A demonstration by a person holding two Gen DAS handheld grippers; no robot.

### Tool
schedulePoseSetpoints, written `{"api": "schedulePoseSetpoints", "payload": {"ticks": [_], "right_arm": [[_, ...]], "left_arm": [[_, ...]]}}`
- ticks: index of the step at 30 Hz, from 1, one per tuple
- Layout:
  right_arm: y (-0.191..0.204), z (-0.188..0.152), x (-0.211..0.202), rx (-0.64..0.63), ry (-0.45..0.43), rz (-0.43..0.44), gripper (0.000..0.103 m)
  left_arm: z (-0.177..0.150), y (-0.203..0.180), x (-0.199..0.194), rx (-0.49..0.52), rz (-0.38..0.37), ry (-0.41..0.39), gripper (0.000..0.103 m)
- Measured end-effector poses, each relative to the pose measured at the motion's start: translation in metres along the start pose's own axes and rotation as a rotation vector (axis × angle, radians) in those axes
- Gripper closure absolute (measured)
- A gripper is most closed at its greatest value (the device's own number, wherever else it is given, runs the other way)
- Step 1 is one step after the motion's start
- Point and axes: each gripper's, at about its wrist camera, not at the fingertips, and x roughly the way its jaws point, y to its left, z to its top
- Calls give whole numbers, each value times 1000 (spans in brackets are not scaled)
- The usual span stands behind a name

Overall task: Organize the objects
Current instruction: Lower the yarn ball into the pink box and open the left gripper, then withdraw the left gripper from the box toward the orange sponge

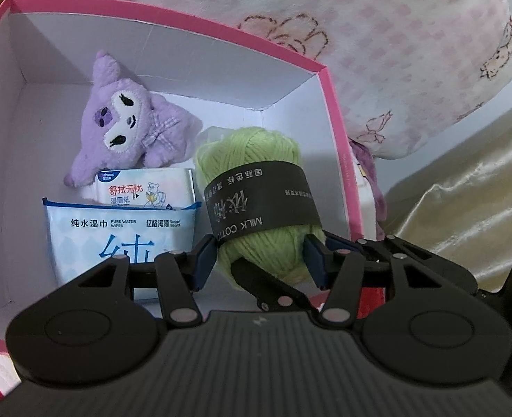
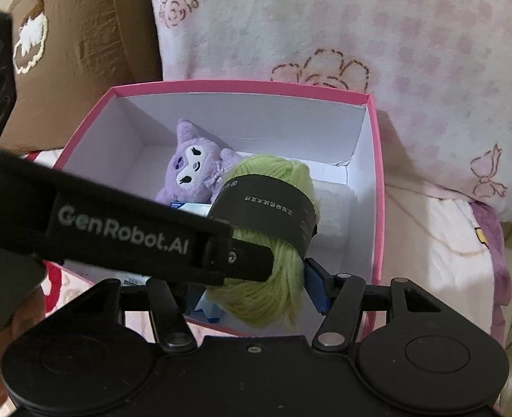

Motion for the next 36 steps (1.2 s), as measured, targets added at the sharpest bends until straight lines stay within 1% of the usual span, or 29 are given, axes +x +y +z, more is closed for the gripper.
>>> {"api": "schedulePoseSetpoints", "payload": {"ticks": [3, 5, 8, 10, 11, 12, 13, 14, 15, 16, 19, 21, 25, 29, 32, 36], "right_arm": [[-1, -1, -7, -26, -12, -5, 37], [-5, -5, -16, -34, -45, 6, 37], [-11, -11, -28, -42, -78, 45, 37], [-14, -15, -32, -54, -101, 68, 39], [-15, -16, -32, -57, -107, 68, 45], [-17, -16, -30, -53, -104, 73, 54], [-19, -16, -29, -43, -100, 86, 58], [-20, -16, -27, -33, -96, 96, 65], [-19, -17, -25, -26, -94, 100, 72], [-19, -18, -24, -24, -94, 96, 74], [-20, -22, -26, -17, -115, 82, 74], [-23, -25, -31, 0, -126, 79, 74], [-27, -31, -46, 21, -149, 72, 74], [-26, -36, -54, 25, -159, 58, 73], [-25, -39, -63, 44, -178, 55, 72], [-15, -47, -82, 19, -191, 48, 72]], "left_arm": [[-2, 0, 1, 12, 0, -2, 51], [-6, 1, -1, 8, 17, -7, 52], [-14, 2, -12, 24, 30, -18, 50], [-17, 4, -17, 27, 28, -37, 50], [-16, 5, -17, 32, 31, -43, 52], [-16, 6, -16, 35, 37, -48, 52], [-16, 6, -14, 37, 43, -53, 53], [-15, 7, -11, 39, 48, -54, 55], [-14, 7, -8, 39, 45, -54, 59], [-12, 7, -5, 39, 39, -55, 66], [-10, 6, 7, 27, 31, -52, 70], [-10, 5, 15, 12, 31, -45, 69], [-13, 8, 22, -43, -30, -41, 70], [-11, 7, 27, -75, -60, -30, 70], [-12, 2, 19, -65, -34, -49, 72], [-19, -7, -10, 1, -27, -65, 71]]}}
